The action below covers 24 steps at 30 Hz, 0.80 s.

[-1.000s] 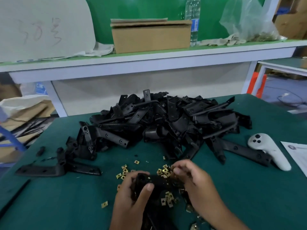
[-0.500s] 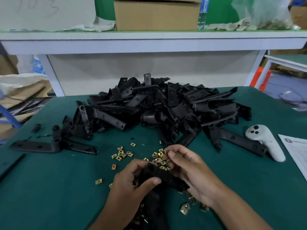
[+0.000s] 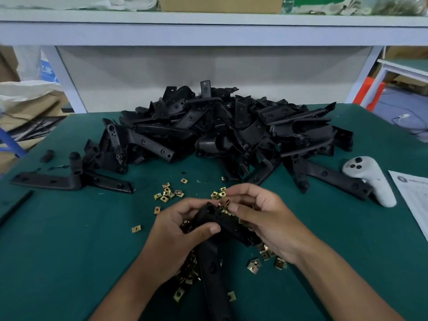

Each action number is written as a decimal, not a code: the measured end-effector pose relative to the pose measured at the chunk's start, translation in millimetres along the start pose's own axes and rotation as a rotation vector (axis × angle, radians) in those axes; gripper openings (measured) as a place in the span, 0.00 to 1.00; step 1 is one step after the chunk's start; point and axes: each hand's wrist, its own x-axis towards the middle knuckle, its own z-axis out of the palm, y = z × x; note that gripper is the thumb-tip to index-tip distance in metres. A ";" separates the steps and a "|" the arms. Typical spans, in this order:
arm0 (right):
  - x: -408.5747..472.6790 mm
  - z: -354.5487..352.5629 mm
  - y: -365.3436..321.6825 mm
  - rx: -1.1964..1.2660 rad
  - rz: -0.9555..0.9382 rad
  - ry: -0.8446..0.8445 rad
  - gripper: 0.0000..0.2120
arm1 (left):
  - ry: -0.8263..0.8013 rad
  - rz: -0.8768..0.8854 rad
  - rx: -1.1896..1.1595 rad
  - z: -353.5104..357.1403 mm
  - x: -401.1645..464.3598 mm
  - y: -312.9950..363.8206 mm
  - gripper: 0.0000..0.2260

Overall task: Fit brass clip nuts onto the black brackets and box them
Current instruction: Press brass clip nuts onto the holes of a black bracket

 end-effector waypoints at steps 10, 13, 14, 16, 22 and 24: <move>-3.4 3.9 -2.0 -0.117 0.008 -0.023 0.08 | 0.035 0.050 -0.001 -0.6 -0.4 -1.0 0.20; -3.0 4.0 -1.7 -0.102 0.002 -0.005 0.09 | 0.035 0.051 -0.001 -0.8 -0.3 -1.9 0.20; -2.4 3.7 -1.7 -0.091 0.002 0.004 0.09 | 0.035 0.050 -0.003 -1.1 -0.4 -2.2 0.20; -1.5 3.1 -1.7 -0.077 0.006 0.007 0.10 | 0.031 0.041 -0.018 -1.4 -0.3 -2.1 0.20; -2.3 2.8 -0.1 -0.092 0.009 -0.029 0.10 | 0.025 0.047 -0.049 0.2 0.0 -1.3 0.20; -2.6 3.1 -0.2 -0.092 0.007 -0.033 0.09 | 0.030 0.059 -0.030 0.1 -0.3 -0.8 0.20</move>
